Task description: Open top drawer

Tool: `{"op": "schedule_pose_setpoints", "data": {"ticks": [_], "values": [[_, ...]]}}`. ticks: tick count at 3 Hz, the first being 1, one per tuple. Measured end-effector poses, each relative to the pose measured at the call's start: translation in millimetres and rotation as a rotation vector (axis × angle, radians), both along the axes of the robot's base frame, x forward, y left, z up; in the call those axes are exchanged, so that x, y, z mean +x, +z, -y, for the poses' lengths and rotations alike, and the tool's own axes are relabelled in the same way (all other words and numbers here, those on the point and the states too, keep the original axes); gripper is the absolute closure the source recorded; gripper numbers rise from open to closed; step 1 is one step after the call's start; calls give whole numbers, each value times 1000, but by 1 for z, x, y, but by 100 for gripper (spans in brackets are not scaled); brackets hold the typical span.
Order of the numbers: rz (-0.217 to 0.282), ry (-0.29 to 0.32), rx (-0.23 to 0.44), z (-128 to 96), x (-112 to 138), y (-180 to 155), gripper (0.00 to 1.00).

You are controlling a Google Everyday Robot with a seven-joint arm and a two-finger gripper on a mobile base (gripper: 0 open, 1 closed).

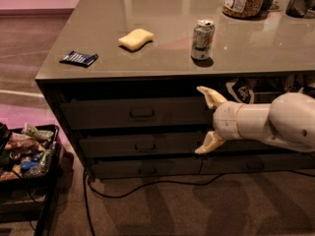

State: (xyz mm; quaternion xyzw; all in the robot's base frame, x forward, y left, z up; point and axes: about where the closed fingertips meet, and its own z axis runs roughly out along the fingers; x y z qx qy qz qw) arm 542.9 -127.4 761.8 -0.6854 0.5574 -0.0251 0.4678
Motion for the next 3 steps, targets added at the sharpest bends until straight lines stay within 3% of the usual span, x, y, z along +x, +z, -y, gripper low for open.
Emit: {"op": "schedule_pose_setpoints", "data": {"ticks": [1,3], "values": [[49,5,-11,-5,15,-2,0],[-82,-42,1,1,38,-34,0]]}}
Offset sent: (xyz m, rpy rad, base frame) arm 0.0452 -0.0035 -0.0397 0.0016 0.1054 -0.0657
